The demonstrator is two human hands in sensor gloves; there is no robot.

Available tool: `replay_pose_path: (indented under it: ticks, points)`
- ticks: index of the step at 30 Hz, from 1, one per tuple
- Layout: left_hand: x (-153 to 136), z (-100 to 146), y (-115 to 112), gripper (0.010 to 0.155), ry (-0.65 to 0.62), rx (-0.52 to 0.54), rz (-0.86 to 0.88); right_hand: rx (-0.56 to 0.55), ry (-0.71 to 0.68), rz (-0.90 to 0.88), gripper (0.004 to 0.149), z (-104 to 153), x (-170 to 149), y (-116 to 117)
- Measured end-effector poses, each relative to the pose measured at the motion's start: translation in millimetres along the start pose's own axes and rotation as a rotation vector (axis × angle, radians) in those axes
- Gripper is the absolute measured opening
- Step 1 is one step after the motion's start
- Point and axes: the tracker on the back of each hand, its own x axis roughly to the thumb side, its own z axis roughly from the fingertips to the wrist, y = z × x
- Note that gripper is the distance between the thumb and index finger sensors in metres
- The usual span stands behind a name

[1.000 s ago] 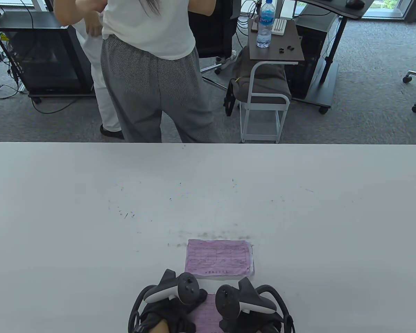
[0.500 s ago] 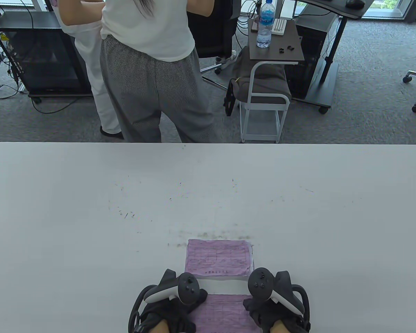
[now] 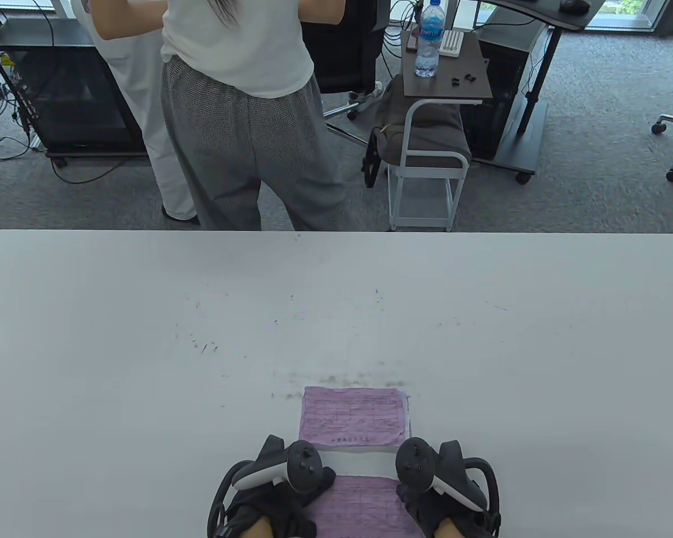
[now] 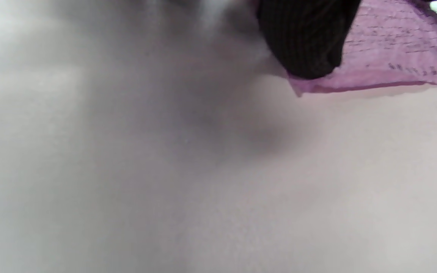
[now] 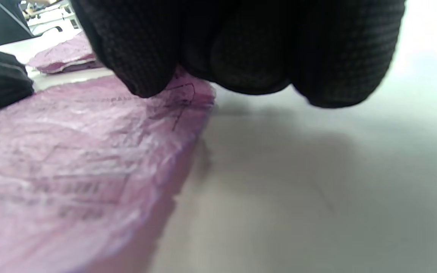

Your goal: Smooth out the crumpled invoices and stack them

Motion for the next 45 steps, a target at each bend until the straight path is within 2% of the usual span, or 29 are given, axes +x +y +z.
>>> replay_pose_path:
  ticks: [5,9,14,19,22,32,36,43,45]
  points:
    - [0.2,0.5,0.1,0.082,-0.002,0.001,0.002,-0.009,-0.021,-0.116,0.037,1.8,-6.9,-6.8]
    - [0.1,0.5,-0.1,0.082,-0.001,0.003,0.004,0.059,-0.080,-0.206,0.038,0.6,-8.7,-5.1]
    - [-0.2,1.6,0.0,0.082,0.001,0.002,0.005,0.049,-0.095,-0.223,0.040,-0.5,-7.7,-5.5]
    - [-0.2,1.4,0.3,0.082,0.000,0.002,0.005,0.048,-0.056,-0.350,0.052,-0.9,-13.2,-6.9]
    - [-0.2,1.2,0.3,0.082,-0.001,0.002,0.006,0.095,-0.038,-0.430,0.055,0.3,-14.6,-8.2]
    - [-0.3,0.8,0.6,0.082,-0.002,0.003,0.004,0.222,-0.046,-0.224,0.044,0.2,3.1,-7.6]
    - [-0.5,0.9,0.4,0.082,-0.003,0.002,0.001,0.206,-0.070,-0.227,0.039,0.9,1.2,-8.5]
    - [0.9,-0.3,-1.6,0.082,0.000,-0.008,-0.003,0.085,-0.113,-0.525,0.042,3.7,-3.4,-13.7]
    - [1.3,-0.4,-1.7,0.083,0.000,-0.006,-0.008,0.021,-0.118,-0.535,0.042,4.7,-1.5,-15.8]
